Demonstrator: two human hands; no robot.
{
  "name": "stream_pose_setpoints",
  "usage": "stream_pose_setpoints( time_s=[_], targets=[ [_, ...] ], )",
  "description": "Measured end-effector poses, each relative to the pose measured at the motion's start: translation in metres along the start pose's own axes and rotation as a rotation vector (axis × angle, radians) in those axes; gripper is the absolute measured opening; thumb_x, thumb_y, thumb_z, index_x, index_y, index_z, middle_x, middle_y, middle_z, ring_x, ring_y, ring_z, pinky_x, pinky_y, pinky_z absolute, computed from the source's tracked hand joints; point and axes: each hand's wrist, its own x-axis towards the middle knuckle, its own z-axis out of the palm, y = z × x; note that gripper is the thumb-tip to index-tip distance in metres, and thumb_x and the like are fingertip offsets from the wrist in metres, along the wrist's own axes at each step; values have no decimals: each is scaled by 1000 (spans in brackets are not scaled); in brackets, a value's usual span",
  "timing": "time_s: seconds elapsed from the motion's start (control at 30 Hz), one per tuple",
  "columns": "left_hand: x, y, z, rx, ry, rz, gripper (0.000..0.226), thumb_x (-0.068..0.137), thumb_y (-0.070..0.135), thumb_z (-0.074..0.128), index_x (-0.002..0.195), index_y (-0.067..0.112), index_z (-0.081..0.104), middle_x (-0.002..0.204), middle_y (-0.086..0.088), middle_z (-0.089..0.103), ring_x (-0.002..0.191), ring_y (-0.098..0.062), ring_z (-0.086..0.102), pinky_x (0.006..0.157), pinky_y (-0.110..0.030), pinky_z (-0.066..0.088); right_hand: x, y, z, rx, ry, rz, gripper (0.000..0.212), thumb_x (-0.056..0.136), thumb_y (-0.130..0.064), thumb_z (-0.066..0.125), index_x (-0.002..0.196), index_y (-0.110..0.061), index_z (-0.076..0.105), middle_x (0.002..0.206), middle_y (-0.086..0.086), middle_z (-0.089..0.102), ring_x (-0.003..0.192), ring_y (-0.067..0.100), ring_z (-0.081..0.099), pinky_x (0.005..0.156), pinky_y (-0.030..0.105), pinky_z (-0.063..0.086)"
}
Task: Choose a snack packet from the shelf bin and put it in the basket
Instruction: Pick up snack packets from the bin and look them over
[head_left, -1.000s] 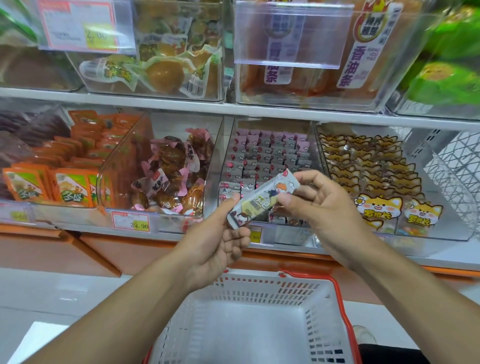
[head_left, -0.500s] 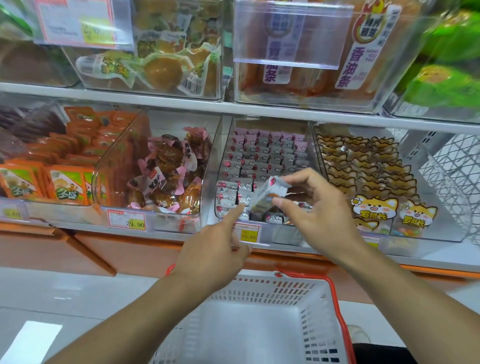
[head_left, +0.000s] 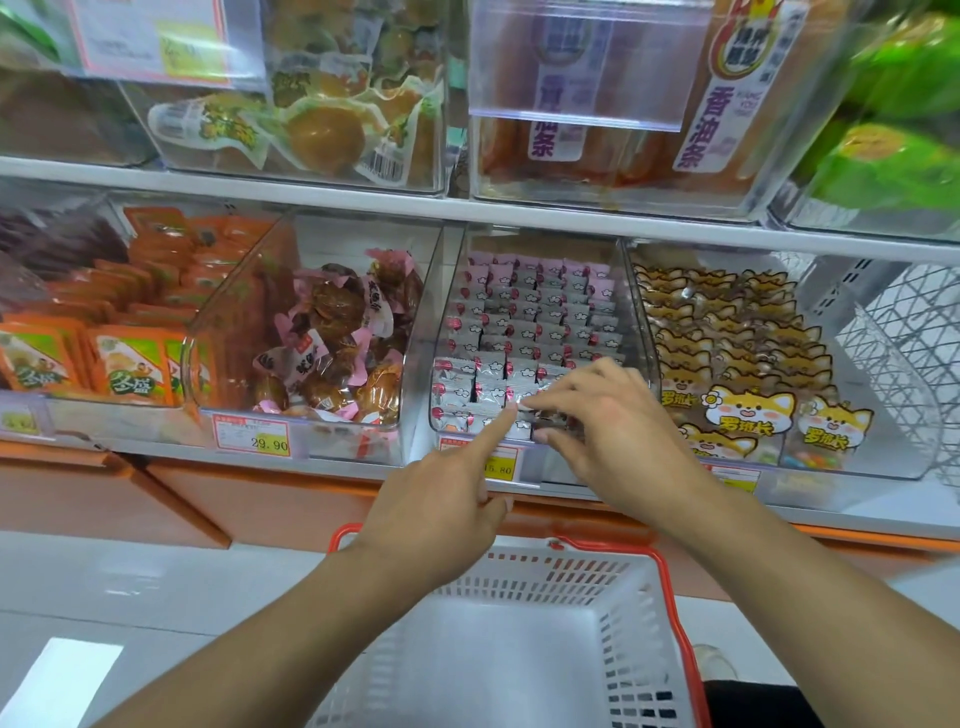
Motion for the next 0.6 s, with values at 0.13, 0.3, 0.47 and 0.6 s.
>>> stream_pose_setpoints(
  time_s=[0.13, 0.3, 0.47, 0.6],
  targets=[
    [1, 2, 1, 68, -33, -14, 95, 98, 42, 58, 149, 57, -21, 84, 10, 64, 74, -12, 62, 63, -32, 54, 0, 1, -2, -130, -45, 93, 24, 95, -45, 64, 116, -38, 72, 96, -14, 63, 92, 11, 37, 80, 30, 25],
    [3, 6, 3, 69, -72, -45, 96, 97, 45, 60, 149, 57, -20, 81, 7, 70, 73, -13, 66, 73, -38, 60, -1, -3, -4, 107, 121, 180, 8, 98, -30, 63, 93, -32, 68, 90, -20, 61, 92, 9, 50, 84, 33, 36],
    [5, 3, 4, -117, -77, -53, 90, 95, 42, 63, 153, 59, -4, 76, 12, 71, 69, -6, 66, 71, -34, 60, -2, -9, -23, 640, 502, 346, 10, 99, -22, 63, 93, -30, 66, 93, -15, 70, 87, 2, 65, 72, 15, 48],
    [9, 7, -5, -833, 69, -148, 55, 96, 41, 65, 146, 46, 42, 80, 17, 73, 72, -2, 70, 66, -21, 52, -3, -12, -36, 1062, 600, 598, 12, 100, -15, 62, 89, -18, 67, 81, -6, 73, 73, 4, 67, 65, 20, 53]
  ],
)
